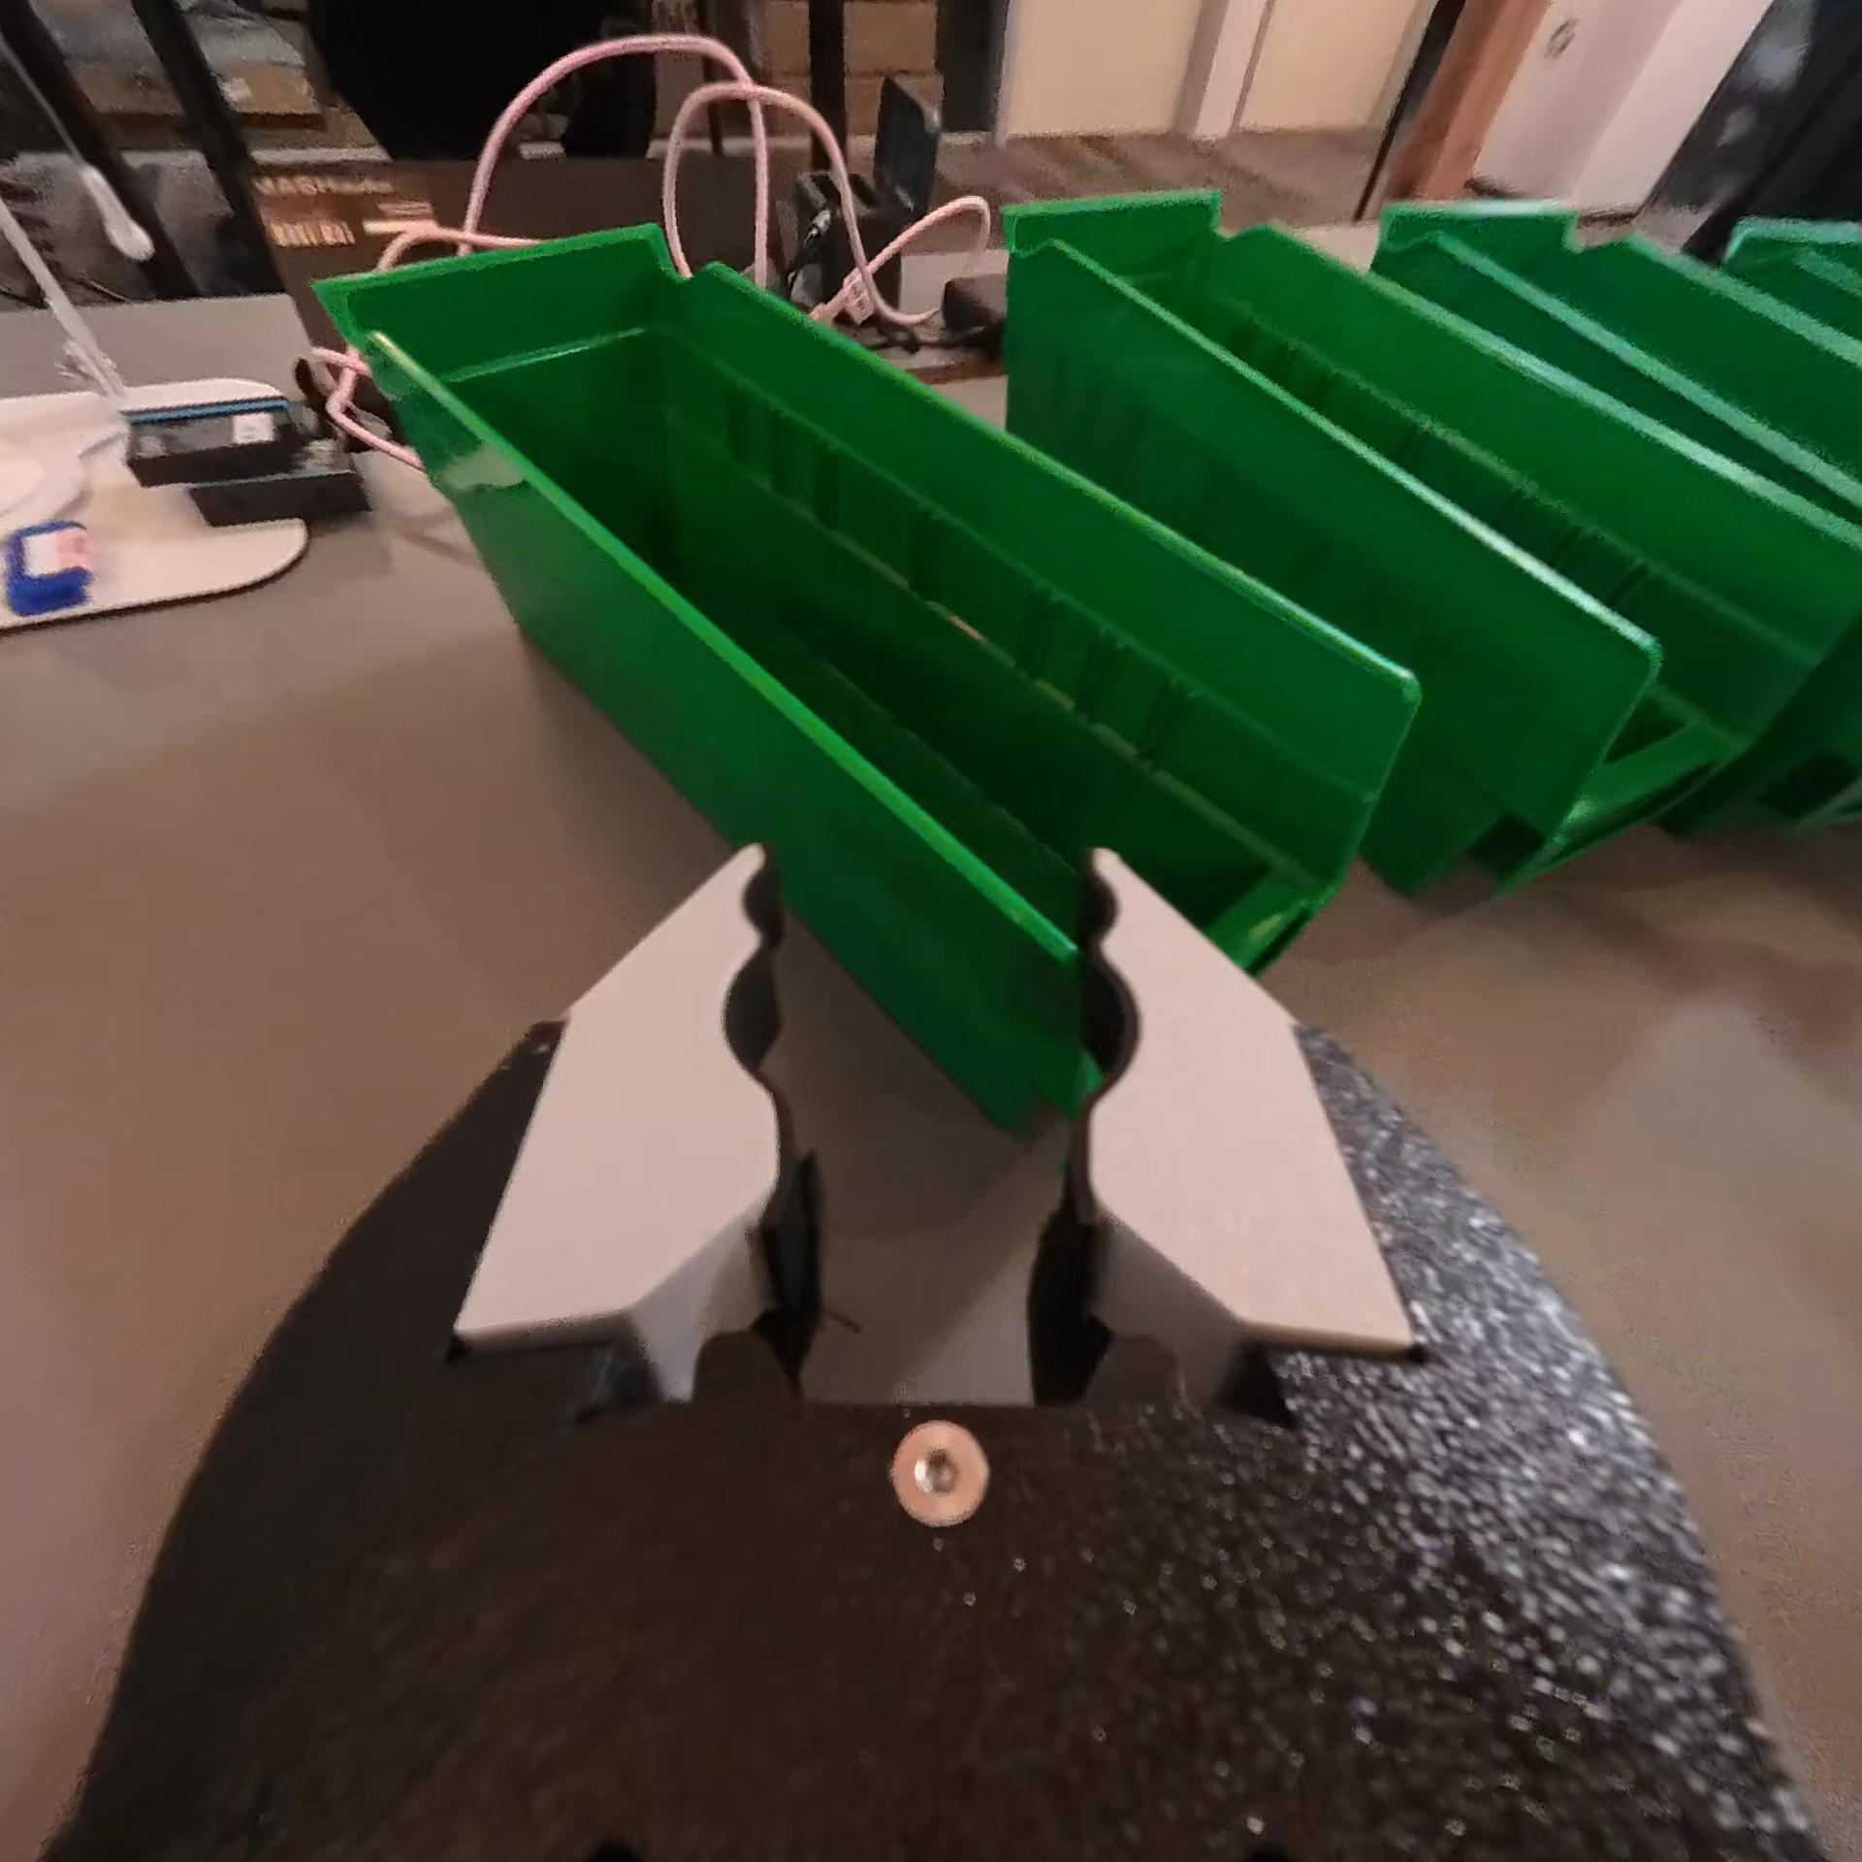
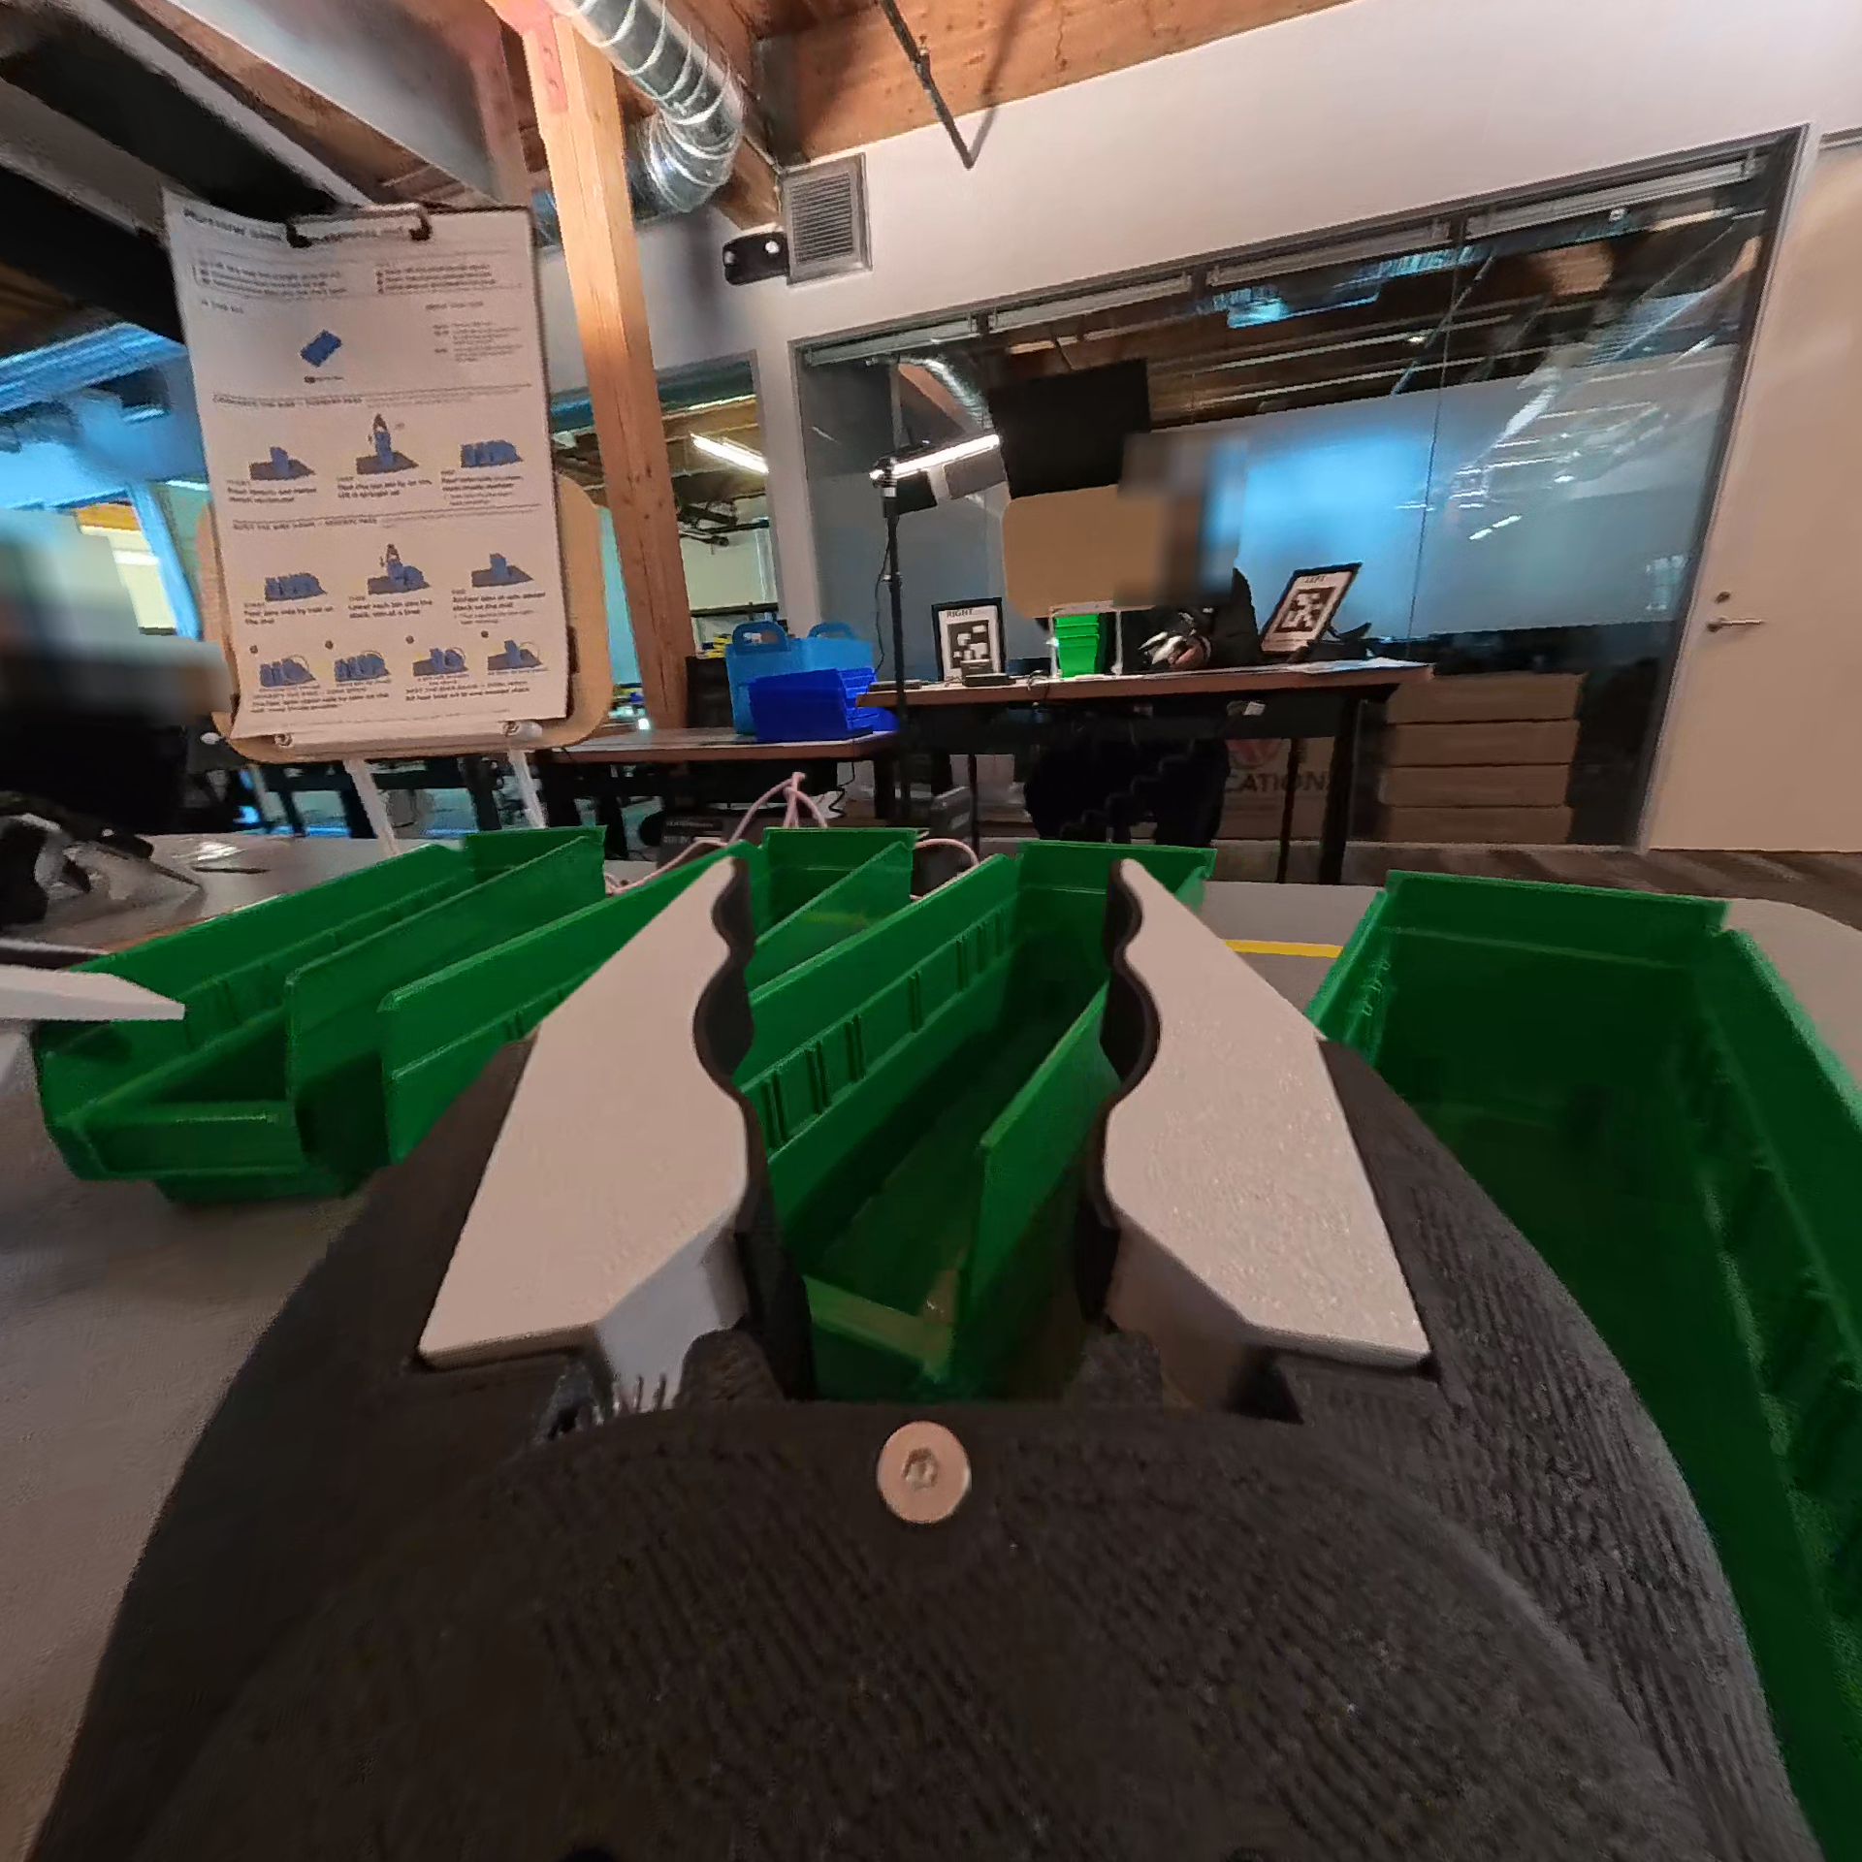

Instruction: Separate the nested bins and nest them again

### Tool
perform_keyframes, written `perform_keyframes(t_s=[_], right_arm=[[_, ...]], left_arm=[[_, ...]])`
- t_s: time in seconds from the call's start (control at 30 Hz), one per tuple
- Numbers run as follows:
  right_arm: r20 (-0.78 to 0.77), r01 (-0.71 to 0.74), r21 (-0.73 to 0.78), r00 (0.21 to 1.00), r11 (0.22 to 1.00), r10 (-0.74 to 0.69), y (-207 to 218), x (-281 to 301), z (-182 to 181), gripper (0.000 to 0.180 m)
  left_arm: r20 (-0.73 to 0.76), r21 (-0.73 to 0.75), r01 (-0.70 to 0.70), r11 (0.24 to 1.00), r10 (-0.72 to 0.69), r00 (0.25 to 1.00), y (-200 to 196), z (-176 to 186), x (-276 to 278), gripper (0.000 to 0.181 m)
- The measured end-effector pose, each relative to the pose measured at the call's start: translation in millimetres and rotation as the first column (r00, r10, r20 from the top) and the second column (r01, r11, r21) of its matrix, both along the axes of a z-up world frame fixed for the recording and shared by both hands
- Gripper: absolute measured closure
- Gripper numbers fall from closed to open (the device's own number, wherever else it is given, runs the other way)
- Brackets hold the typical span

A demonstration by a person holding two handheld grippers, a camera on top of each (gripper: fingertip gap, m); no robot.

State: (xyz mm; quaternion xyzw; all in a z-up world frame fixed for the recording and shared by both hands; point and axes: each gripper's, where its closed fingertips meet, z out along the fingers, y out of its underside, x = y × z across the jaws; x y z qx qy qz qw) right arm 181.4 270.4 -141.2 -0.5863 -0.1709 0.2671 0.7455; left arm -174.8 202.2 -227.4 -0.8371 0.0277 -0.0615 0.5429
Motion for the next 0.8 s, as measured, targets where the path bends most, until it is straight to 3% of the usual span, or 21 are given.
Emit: perform_keyframes(t_s=[0.1, 0.2, 0.37, 0.53, 0.8], right_arm=[[0.004, -0.071, -0.003, 0.997, 0.998, 0.071, -2.9, 5.1, 0.8, 0.113], [0.036, -0.111, 0.017, 0.993, 0.994, 0.111, -4.7, 12.0, 6.5, 0.113], [0.046, -0.065, 0.110, 0.997, 0.992, 0.061, 5.2, 45.5, 23.2, 0.113], [-0.038, -0.011, 0.080, 0.999, 0.997, 0.014, 27.0, 79.5, 16.4, 0.114], [-0.084, -0.029, 0.162, 0.996, 0.986, 0.043, 11.7, 80.0, 28.7, 0.119]], left_arm=[[-0.105, -0.036, -0.051, 0.998, 0.047, 0.993, -9.5, -4.2, -11.1, 0.142], [-0.070, -0.066, -0.075, 0.995, 0.071, 0.995, -14.7, -13.8, -15.1, 0.166], [-0.076, -0.041, -0.191, 0.981, 0.188, 0.979, -20.1, -15.5, -41.5, 0.179], [-0.015, 0.016, -0.276, 0.961, 0.277, 0.961, -35.1, -13.8, -62.8, 0.181], [-0.021, 0.055, -0.362, 0.931, 0.363, 0.931, -58.5, -13.2, -99.8, 0.181]])
